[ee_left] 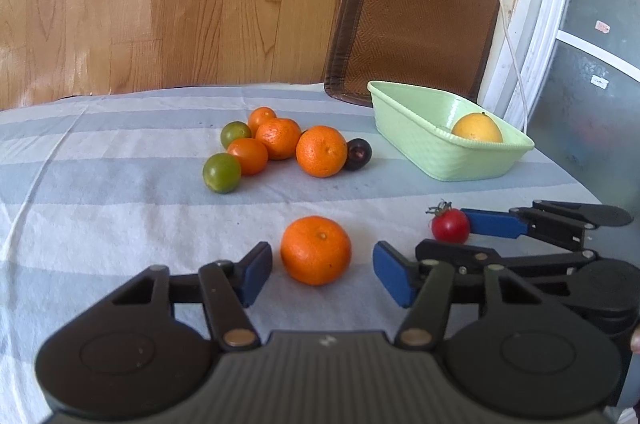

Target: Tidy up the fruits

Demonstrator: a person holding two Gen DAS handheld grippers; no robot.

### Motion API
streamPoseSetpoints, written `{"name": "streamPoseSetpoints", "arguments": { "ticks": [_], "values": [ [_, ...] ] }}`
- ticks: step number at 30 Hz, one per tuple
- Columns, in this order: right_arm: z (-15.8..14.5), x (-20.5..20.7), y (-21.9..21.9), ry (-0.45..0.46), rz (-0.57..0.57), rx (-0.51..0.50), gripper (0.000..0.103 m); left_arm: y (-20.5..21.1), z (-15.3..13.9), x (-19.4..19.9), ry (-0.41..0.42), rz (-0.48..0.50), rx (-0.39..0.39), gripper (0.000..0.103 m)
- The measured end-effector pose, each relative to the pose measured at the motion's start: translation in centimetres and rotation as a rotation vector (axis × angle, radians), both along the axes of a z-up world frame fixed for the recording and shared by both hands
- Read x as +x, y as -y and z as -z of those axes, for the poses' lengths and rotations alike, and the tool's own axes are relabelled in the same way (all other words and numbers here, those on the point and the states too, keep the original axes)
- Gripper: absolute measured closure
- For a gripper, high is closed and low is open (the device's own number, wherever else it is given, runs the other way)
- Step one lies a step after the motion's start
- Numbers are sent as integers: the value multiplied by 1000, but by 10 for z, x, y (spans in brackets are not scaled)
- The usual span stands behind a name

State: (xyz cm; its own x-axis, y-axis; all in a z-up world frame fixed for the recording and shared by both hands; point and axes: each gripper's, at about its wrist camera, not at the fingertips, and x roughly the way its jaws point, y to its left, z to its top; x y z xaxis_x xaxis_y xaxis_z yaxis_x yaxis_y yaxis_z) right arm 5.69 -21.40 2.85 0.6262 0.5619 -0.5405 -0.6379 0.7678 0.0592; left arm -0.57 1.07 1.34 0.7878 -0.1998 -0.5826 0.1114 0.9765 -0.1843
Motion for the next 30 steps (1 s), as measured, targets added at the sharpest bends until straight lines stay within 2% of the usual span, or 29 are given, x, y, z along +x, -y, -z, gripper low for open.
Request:
{"name": "streamPoseSetpoints", "arguments": {
  "ticks": [2,3,5,7,10,15,19,22,26,28,29,30],
  "values": [
    [0,2,1,7,6,2,52,0,0,5,-7,-2,8,65],
    [0,4,1,-1,2,2,56,1,0,6,-7,0,11,65],
    [1,7,1,-15,-9,2,74,3,-1,9,-8,11,7,65],
    [-3,6,4,1,-8,18,74,7,-7,14,-1,36,-17,65],
    [-16,9,15,72,21,68,74,23,-26,26,48,88,-10,65],
    [-32,34,35,174,146,88,73,62,-54,68,107,171,1,65],
    [-30,53,44,228,202,44,73,90,-56,108,108,196,13,65],
    [-25,60,48,227,207,42,73,101,-48,132,78,184,7,65],
    [-17,62,45,237,197,21,73,108,-38,146,48,183,-8,64],
    [-15,66,44,246,215,6,70,112,-35,148,52,182,5,57],
    [-15,66,45,251,230,6,62,113,-34,148,57,177,10,48],
    [-15,67,47,259,252,13,49,114,-35,147,65,170,14,40]
  ]
}}
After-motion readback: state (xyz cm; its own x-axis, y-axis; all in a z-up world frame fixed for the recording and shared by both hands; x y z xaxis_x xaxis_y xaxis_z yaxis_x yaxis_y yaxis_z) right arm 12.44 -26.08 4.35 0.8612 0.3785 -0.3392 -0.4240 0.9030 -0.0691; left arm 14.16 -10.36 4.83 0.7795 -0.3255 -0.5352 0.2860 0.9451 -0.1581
